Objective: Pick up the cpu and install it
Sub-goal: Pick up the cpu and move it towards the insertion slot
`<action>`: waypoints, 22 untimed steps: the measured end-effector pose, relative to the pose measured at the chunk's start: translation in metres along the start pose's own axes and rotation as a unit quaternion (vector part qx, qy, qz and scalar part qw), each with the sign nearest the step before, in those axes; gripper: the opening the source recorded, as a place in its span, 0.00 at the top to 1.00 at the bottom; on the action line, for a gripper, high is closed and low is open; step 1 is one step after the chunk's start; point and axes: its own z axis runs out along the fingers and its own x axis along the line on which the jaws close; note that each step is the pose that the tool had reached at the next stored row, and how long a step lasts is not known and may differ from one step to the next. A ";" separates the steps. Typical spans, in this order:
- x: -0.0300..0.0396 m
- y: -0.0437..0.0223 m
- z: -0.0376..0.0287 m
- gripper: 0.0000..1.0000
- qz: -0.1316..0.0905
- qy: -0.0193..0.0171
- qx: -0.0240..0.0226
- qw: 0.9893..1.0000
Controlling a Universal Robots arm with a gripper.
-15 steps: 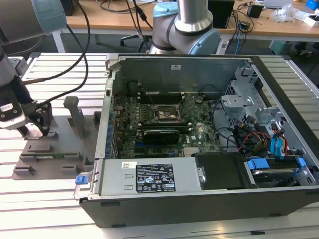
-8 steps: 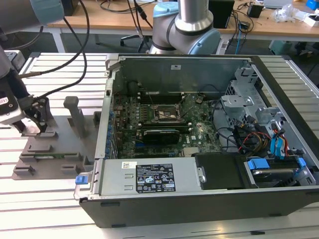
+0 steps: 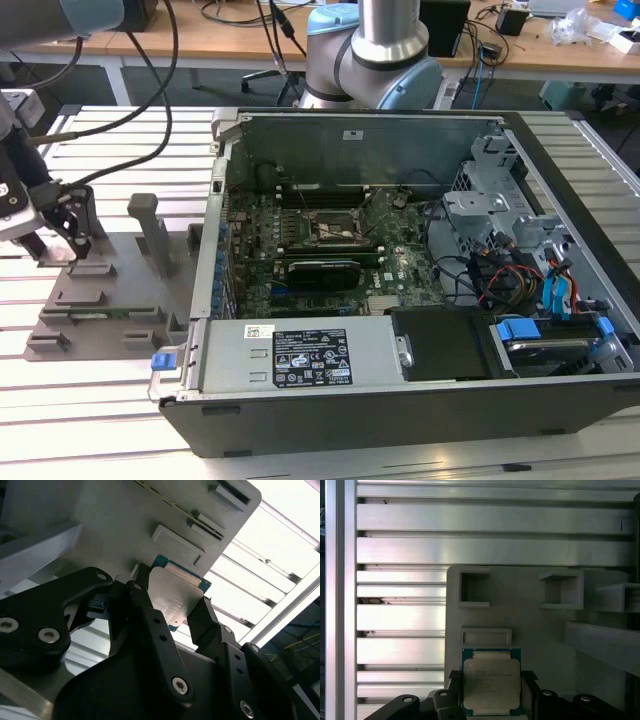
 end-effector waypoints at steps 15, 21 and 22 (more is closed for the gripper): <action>-0.0008 -0.0001 -0.0309 0.45 0.000 0.000 0.000 1.000; -0.0011 -0.0001 -0.0425 0.45 0.000 0.000 0.000 1.000; -0.0012 -0.0001 -0.0442 0.45 0.000 0.000 0.000 1.000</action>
